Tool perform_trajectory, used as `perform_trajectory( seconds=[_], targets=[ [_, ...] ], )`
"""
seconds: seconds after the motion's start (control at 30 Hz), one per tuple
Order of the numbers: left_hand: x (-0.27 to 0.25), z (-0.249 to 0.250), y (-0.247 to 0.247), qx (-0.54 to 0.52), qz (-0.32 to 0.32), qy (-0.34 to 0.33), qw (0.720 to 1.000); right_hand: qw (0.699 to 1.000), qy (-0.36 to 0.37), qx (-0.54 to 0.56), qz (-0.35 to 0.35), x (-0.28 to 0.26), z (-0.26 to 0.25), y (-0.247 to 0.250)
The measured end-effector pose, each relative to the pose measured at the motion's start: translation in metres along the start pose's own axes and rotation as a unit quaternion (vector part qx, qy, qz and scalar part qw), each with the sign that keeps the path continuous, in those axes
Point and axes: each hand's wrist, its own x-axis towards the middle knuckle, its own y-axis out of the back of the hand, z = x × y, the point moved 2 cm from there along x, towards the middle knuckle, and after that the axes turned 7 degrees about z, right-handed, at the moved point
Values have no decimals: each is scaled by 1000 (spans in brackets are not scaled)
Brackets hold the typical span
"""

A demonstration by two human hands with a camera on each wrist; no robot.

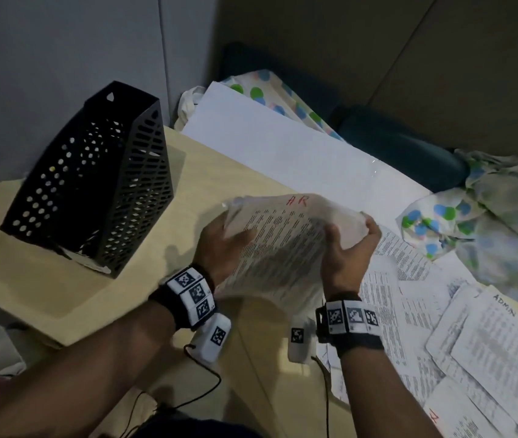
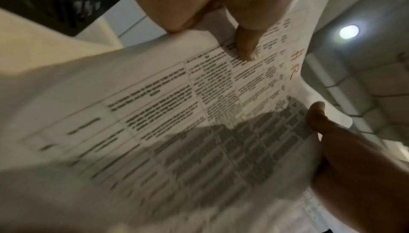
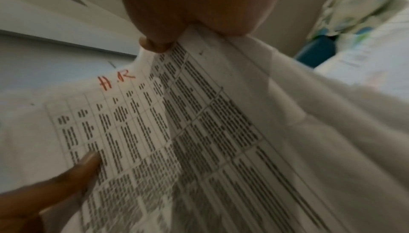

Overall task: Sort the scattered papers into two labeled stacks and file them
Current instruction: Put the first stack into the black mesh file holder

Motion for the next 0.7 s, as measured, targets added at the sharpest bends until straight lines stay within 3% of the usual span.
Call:
perform_trajectory(
  seconds=[0.1,0.23,0.33,0.4,0.47,0.57,0.7],
  targets=[
    [-7,4,3,-34,-21,-33,999,998,30,50,23,-6,-18,1],
    [-10,-11,11,59,-69,-104,990,998,1,-9,-56,-28,4,-5],
    [-3,-5,21,70,-59,-175,980,995,16,-54,-84,-30,5,-5],
    [7,9,23,98,-48,-271,956,990,96,-71,-69,-21,-4,-6],
    [16,20,20,160,-49,-369,914,979,158,-102,-83,-13,-15,-11],
    [22,25,10,172,-54,-368,912,967,174,-135,-132,-13,-29,-25],
    [20,33,-2,167,-17,-358,919,953,245,-134,-117,-19,-36,-31]
  ],
)
